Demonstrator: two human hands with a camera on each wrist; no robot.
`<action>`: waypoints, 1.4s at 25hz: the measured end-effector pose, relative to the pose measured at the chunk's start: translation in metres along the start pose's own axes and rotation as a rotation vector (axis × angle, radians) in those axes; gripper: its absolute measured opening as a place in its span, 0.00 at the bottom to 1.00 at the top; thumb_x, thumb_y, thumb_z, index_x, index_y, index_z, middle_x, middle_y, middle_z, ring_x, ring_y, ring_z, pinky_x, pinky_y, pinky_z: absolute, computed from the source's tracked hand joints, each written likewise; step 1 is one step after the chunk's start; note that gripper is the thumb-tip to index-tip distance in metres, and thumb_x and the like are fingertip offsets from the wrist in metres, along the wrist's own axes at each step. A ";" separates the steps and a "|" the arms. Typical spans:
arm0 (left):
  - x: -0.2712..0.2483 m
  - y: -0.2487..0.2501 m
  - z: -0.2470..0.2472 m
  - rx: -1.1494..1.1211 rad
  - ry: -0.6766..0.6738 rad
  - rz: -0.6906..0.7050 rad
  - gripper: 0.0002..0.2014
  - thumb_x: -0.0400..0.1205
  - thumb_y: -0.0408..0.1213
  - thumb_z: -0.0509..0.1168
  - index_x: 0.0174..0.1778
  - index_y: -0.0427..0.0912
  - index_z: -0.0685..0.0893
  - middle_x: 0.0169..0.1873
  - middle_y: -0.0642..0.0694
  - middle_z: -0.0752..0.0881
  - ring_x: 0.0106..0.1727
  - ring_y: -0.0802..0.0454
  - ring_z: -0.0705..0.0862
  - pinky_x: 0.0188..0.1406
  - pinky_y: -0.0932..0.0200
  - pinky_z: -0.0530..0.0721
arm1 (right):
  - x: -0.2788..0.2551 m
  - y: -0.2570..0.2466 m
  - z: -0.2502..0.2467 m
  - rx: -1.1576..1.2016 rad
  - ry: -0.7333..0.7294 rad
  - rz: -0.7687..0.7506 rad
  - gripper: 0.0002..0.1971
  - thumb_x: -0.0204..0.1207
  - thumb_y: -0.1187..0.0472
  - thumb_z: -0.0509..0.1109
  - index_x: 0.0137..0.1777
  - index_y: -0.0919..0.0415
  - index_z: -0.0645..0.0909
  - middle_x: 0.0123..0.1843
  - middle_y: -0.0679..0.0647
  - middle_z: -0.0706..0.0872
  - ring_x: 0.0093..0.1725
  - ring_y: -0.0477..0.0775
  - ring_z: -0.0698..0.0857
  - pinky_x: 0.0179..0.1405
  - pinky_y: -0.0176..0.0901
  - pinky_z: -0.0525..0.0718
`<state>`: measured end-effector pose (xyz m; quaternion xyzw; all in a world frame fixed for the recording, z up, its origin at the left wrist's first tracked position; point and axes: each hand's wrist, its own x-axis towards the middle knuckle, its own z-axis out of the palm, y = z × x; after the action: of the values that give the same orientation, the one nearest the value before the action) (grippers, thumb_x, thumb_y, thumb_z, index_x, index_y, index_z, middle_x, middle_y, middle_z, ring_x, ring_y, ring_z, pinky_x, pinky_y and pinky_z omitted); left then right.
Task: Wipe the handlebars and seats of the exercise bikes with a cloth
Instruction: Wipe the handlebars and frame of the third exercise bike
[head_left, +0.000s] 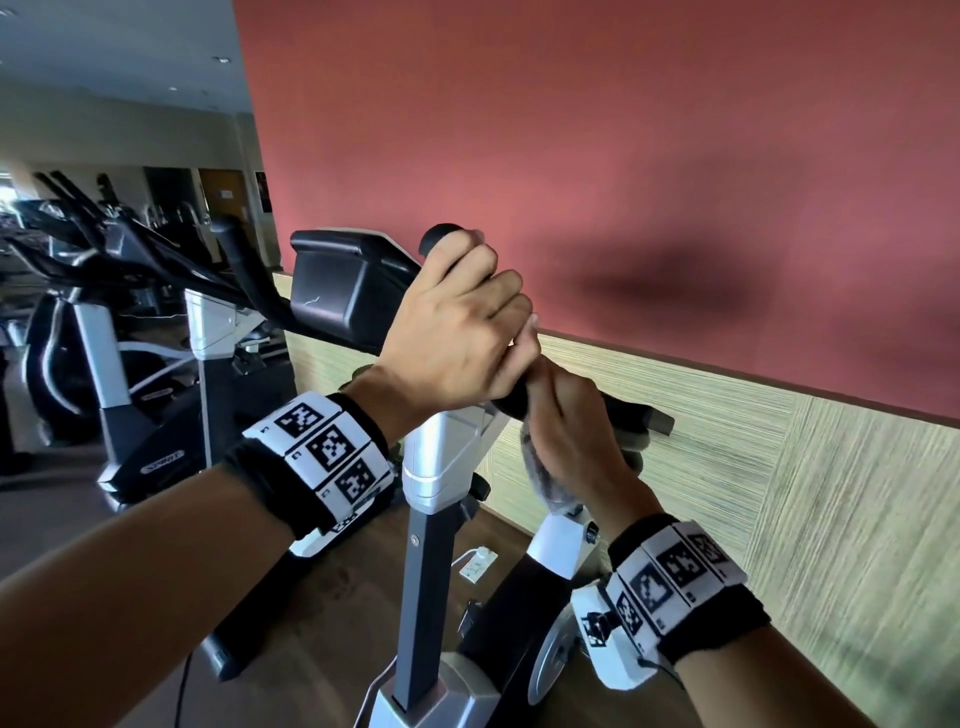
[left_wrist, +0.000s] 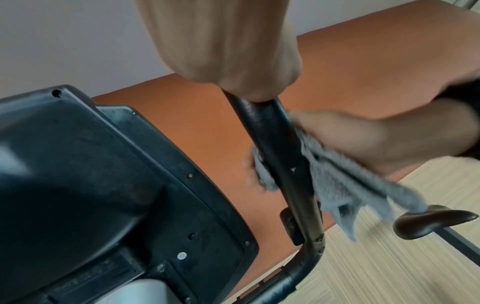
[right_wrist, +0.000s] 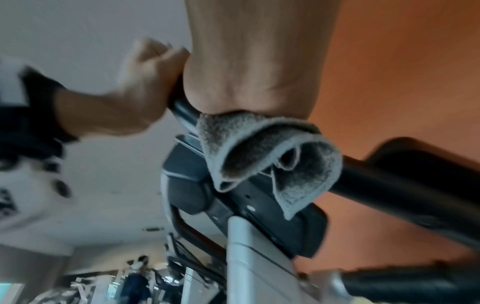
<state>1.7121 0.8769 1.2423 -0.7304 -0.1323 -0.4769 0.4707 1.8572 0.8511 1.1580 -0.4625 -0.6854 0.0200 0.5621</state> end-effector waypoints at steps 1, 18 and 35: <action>0.000 -0.001 0.000 -0.002 -0.003 0.004 0.14 0.83 0.37 0.64 0.32 0.36 0.82 0.32 0.43 0.81 0.40 0.40 0.75 0.69 0.48 0.68 | 0.001 -0.007 0.004 0.010 0.012 -0.040 0.18 0.88 0.55 0.51 0.34 0.41 0.64 0.22 0.41 0.70 0.24 0.46 0.70 0.27 0.47 0.66; 0.002 0.011 -0.004 0.181 -0.071 -0.027 0.18 0.85 0.36 0.66 0.28 0.35 0.85 0.27 0.43 0.82 0.37 0.38 0.79 0.75 0.39 0.69 | -0.003 0.015 -0.012 -0.027 -0.083 -0.018 0.20 0.93 0.56 0.53 0.37 0.37 0.68 0.26 0.38 0.73 0.28 0.36 0.75 0.33 0.38 0.65; -0.009 0.032 0.010 0.125 -0.245 0.148 0.19 0.78 0.39 0.64 0.20 0.40 0.82 0.16 0.44 0.78 0.30 0.41 0.76 0.68 0.49 0.69 | 0.022 0.083 -0.044 -0.534 -0.384 0.241 0.29 0.93 0.50 0.41 0.62 0.58 0.86 0.65 0.53 0.89 0.75 0.51 0.79 0.89 0.56 0.35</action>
<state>1.7336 0.8707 1.2162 -0.7602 -0.1639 -0.3389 0.5294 1.9440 0.8916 1.1454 -0.6584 -0.7002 -0.0072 0.2760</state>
